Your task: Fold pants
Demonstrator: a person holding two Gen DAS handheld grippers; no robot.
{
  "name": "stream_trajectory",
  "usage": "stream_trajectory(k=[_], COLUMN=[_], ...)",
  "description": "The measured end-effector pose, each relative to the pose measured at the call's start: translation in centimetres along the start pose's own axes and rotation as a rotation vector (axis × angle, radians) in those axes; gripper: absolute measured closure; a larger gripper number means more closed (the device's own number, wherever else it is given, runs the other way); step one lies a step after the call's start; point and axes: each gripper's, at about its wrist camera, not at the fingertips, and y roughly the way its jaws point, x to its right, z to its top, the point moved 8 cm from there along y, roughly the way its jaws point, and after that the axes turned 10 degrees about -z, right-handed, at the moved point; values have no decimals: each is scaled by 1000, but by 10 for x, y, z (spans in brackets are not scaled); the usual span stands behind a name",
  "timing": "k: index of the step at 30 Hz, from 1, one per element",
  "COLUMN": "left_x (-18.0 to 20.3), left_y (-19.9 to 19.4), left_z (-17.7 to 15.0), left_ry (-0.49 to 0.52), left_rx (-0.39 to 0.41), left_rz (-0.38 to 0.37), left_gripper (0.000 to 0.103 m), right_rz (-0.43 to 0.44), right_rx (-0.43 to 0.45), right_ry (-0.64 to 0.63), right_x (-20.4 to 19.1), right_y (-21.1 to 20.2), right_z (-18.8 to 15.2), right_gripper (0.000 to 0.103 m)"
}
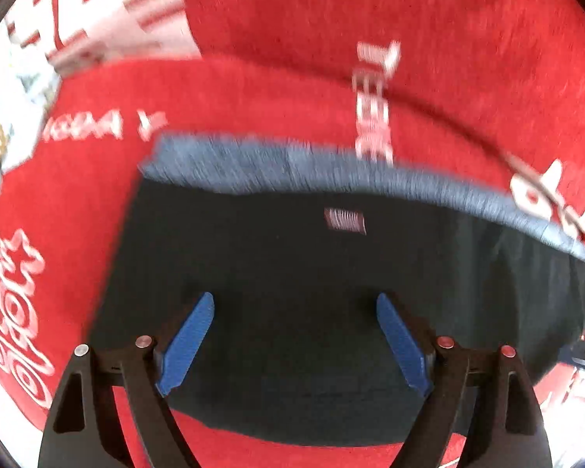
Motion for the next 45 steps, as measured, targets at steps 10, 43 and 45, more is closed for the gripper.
stream_trajectory(k=[10,43,45], left_x=[3,103,132], left_y=[3,-20,-7], left_z=[3,-8,-16], left_ry=[20,155,180], left_rx=[17,9,-20], left_rz=[27,-63,-93], left_gripper=[7,6,6], right_rz=[160,-28,-30], right_rx=[52,281,305], right_ry=[195,294,360], right_x=[48,180,202], right_y=[-1,-97,-104], right_z=[-4,39,48], right_gripper=[51,59,59])
